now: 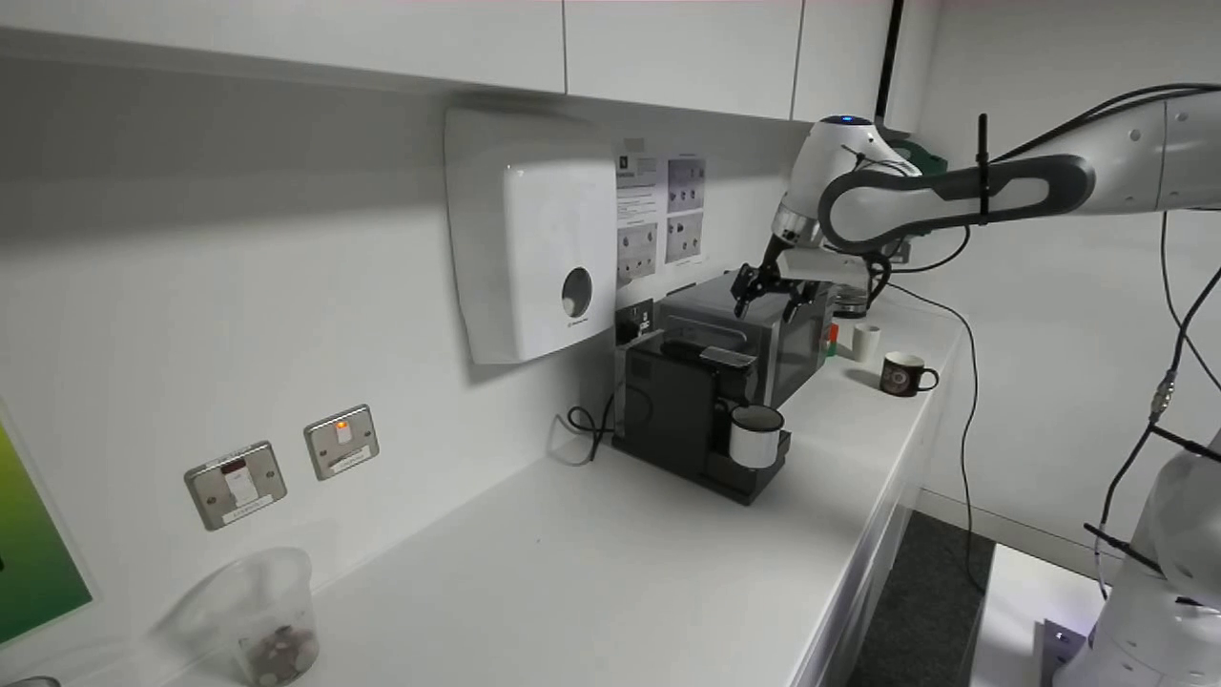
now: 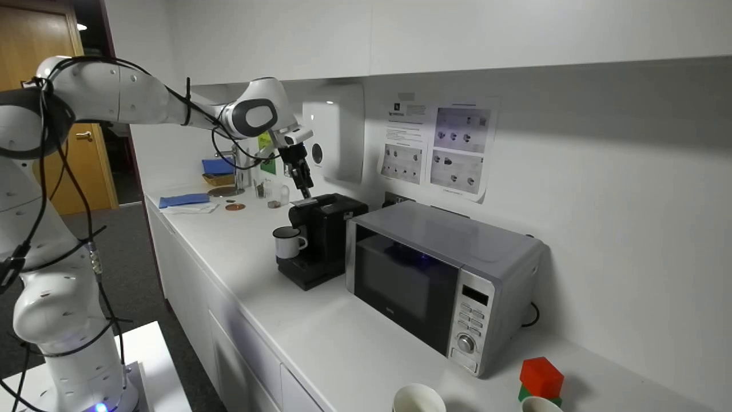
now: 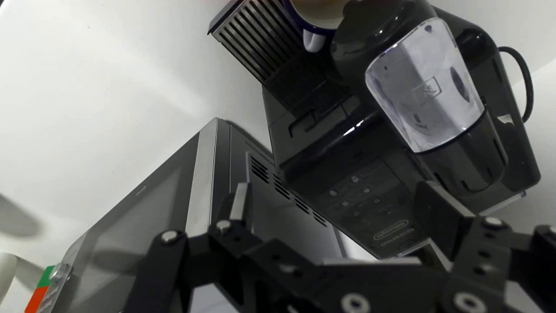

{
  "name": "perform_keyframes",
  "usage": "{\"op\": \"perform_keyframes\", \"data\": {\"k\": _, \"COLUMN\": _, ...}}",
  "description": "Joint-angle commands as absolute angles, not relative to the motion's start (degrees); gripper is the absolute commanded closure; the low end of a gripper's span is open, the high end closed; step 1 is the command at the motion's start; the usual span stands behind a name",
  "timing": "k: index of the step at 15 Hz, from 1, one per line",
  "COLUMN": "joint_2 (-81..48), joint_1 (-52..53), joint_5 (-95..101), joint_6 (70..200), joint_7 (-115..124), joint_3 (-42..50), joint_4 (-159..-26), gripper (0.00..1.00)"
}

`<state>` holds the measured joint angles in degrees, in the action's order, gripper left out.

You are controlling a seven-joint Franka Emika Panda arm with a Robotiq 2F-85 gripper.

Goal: Put the cup on the coffee maker and then remove it and put it back on the table

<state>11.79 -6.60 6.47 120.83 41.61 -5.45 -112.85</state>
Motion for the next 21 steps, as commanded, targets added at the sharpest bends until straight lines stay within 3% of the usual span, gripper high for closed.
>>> {"op": "perform_keyframes", "data": {"k": 1, "joint_2": 10.1, "joint_1": -5.83, "joint_5": 6.99, "joint_6": 119.46, "joint_7": 41.67, "joint_3": -3.99, "joint_4": -110.5, "gripper": 0.0}}
{"op": "perform_keyframes", "data": {"k": 21, "joint_2": 6.55, "joint_1": -5.41, "joint_5": 7.04, "joint_6": 119.44, "joint_7": 41.08, "joint_3": -2.85, "joint_4": -109.4, "gripper": 0.0}}
